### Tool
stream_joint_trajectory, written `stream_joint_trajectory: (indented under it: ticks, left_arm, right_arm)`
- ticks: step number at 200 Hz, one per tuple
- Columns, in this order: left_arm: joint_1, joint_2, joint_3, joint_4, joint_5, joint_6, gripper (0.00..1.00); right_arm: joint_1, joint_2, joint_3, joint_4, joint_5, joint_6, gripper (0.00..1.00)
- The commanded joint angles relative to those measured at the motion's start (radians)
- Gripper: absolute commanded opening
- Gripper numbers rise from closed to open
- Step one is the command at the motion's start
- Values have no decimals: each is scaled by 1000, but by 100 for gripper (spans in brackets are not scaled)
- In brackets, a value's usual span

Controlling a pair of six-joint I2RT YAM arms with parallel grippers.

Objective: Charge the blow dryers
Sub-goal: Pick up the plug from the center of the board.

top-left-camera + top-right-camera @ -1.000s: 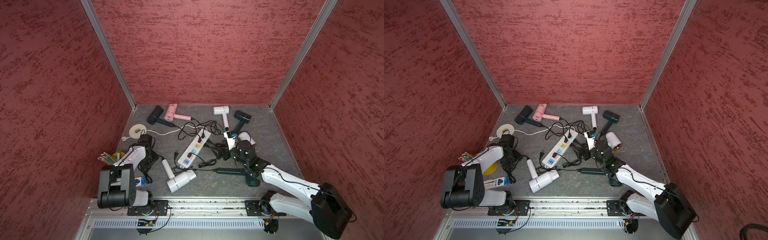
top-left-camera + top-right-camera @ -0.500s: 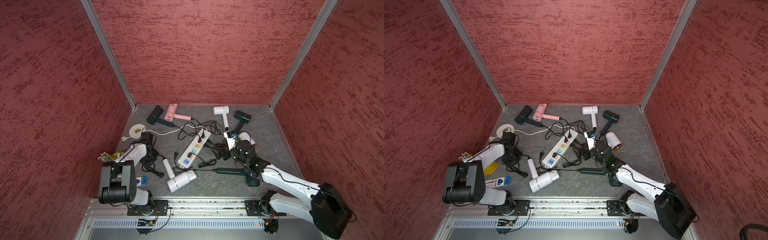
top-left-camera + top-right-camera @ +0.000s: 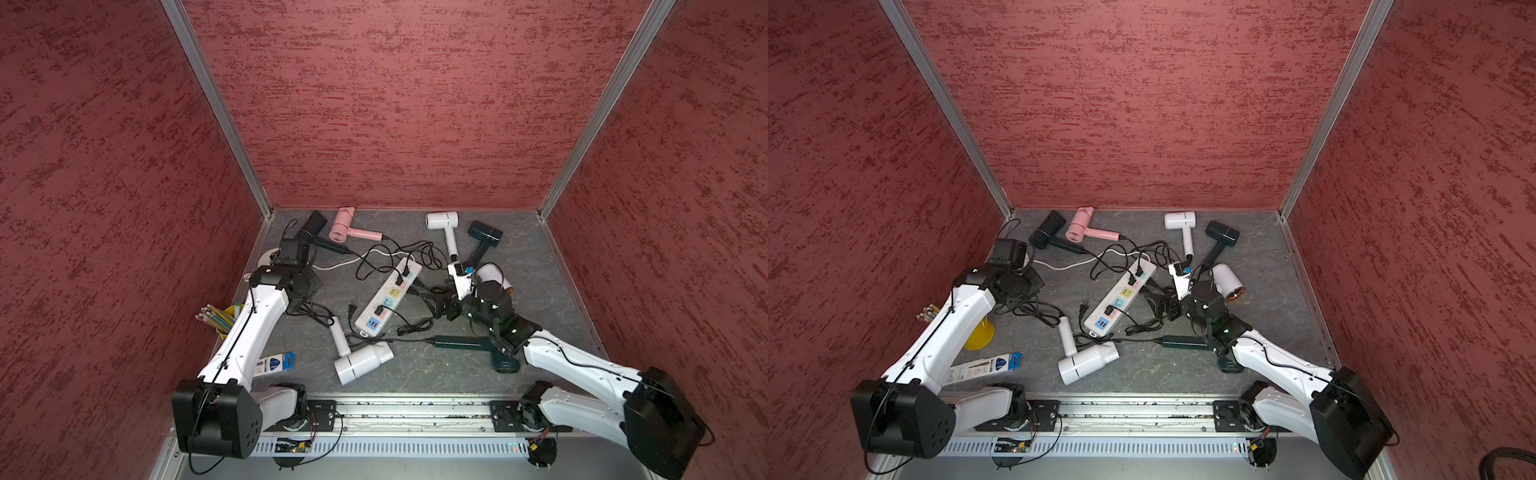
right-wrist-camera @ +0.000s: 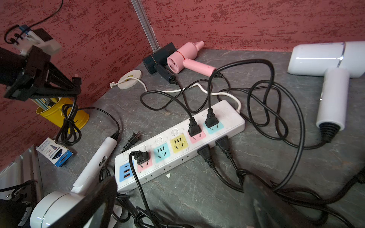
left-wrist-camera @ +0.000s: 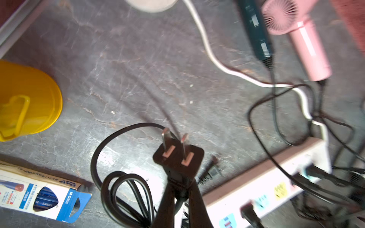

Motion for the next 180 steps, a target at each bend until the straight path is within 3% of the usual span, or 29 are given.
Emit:
stream_joint_trajectory:
  ticks: [1,56,101,137,180]
  left_arm:
    - [-8,-24,84,-73,50,48,0]
    - [16,-3,159,24,417,11,0]
    - [41,100,94,177,753,-136,0]
    - [23,151,34,266,879,-208,0]
    - [16,151,7,271,960,-200,0]
  right_arm:
    - [-2,-20,-17,58,-43,-18,100]
    - [54,-17,-27,144,-2,-59,99]
    - [166,15,-1,243,74,-150,86]
    - [251,127,65,303,164,-276,81]
    - [334,289,73,504,270,-628,79]
